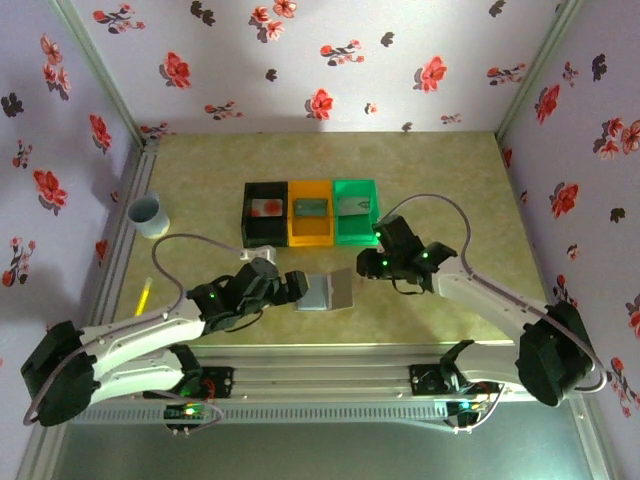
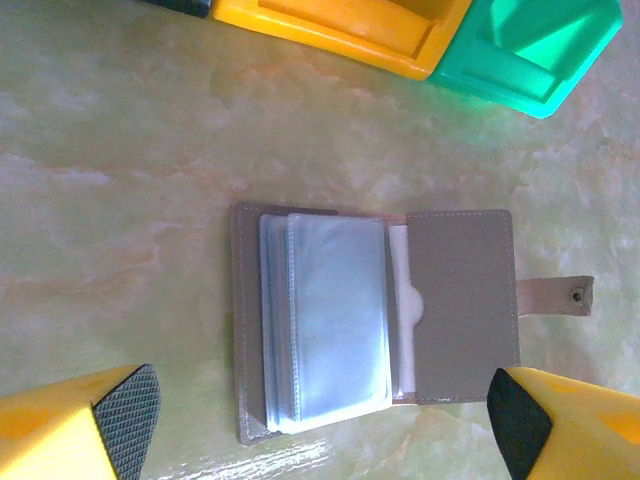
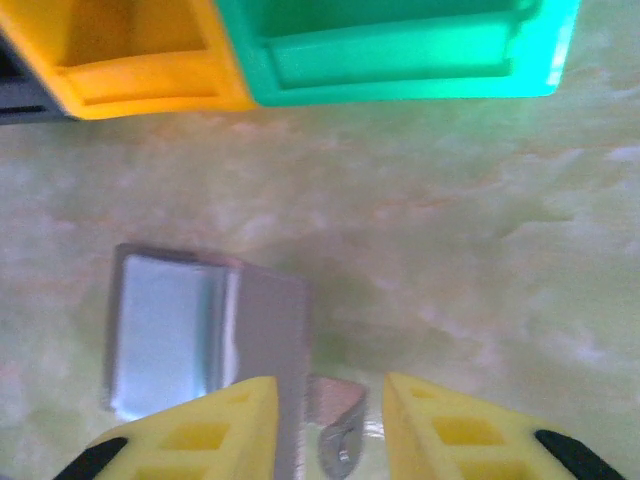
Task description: Take the credit cards out of the card holder
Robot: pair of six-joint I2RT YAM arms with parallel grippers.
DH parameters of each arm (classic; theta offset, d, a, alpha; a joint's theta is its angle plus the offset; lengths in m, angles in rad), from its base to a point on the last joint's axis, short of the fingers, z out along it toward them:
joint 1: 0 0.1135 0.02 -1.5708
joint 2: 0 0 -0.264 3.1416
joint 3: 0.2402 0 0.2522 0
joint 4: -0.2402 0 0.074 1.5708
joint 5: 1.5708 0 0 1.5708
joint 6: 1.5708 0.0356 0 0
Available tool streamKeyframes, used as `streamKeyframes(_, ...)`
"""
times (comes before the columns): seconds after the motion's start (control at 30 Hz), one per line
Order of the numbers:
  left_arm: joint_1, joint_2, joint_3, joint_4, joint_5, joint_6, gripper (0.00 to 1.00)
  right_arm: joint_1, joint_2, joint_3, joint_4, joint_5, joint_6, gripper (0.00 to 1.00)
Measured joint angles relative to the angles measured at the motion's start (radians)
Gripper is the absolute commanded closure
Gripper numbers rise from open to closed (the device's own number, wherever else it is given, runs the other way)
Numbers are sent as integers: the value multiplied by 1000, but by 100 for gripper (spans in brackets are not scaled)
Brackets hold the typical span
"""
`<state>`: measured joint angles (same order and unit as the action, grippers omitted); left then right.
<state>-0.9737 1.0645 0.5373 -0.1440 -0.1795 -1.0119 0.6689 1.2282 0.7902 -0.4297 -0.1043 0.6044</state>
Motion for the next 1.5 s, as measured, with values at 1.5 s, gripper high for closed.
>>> streamKeyframes(1.5,-11,311,-17,327,138,-81,28,49,274,-223,519,-133,200,100)
